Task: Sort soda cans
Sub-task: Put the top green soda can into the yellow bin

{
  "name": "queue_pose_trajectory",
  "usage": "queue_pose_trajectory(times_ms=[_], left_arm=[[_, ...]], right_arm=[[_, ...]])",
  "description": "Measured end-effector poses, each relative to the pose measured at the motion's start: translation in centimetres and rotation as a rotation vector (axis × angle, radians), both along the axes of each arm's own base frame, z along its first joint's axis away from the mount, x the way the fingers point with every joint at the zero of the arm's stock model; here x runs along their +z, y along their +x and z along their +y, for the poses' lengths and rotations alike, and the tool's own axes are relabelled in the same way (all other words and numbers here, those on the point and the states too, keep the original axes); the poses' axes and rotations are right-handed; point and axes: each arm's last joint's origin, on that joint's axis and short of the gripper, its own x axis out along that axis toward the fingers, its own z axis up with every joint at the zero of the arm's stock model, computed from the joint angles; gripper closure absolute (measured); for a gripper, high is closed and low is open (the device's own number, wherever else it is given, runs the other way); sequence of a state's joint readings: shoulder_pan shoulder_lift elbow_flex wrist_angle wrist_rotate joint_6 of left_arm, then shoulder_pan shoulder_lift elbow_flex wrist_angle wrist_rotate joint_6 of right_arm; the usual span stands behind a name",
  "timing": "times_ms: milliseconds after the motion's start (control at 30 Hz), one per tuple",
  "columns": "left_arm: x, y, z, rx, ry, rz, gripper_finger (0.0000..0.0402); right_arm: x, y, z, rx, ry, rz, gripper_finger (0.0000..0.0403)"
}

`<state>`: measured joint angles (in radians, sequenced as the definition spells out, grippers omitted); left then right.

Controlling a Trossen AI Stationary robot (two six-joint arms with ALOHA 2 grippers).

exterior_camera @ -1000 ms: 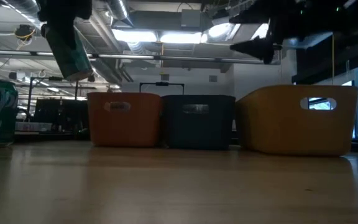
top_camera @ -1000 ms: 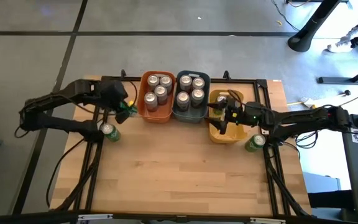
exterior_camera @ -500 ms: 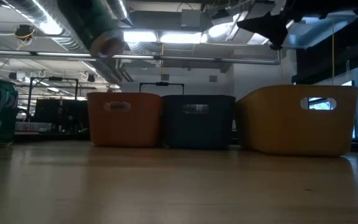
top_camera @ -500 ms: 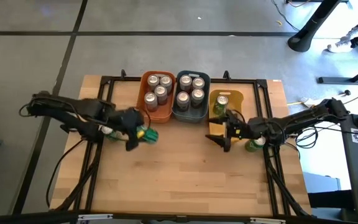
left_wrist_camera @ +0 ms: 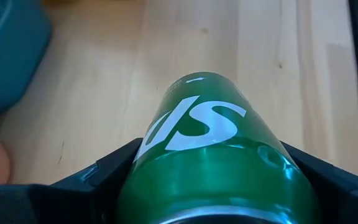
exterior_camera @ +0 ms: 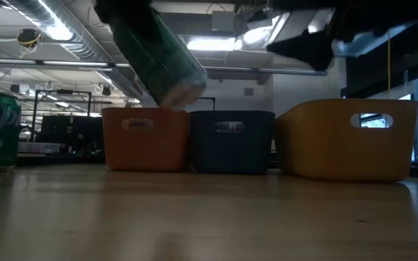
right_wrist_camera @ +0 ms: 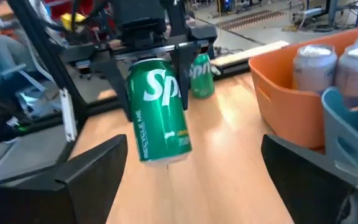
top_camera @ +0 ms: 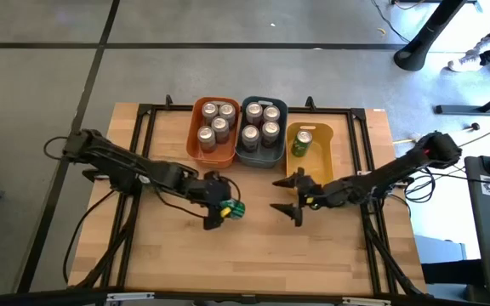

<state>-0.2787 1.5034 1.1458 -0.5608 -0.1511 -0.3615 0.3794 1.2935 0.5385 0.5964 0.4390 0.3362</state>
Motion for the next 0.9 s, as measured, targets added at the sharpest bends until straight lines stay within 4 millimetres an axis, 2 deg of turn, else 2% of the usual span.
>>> queue_pose_trajectory(times_ms=[200, 500, 700, 900], left_arm=[[-2.6, 1.7, 0.6, 0.011, 0.031, 0.061, 0.0106], [-3.8, 3.2, 1.2, 0.003, 0.048, 0.035, 0.0106], [-3.8, 3.2, 1.2, 0.005, 0.048, 0.037, 0.0106], [-3.8, 3.1, 1.1, 0.009, 0.045, 0.042, 0.0106]], right_arm=[[-3.5, 2.1, -0.1, -0.059, -0.028, 0.053, 0.0105], [-7.1, 5.0, -0.2, -0.046, -0.058, 0.129, 0.0267], [-7.0, 6.2, 0.3, -0.019, -0.113, 0.191, 0.0333], [-6.0, 6.2, 0.5, 0.045, -0.105, 0.177, 0.0357]])
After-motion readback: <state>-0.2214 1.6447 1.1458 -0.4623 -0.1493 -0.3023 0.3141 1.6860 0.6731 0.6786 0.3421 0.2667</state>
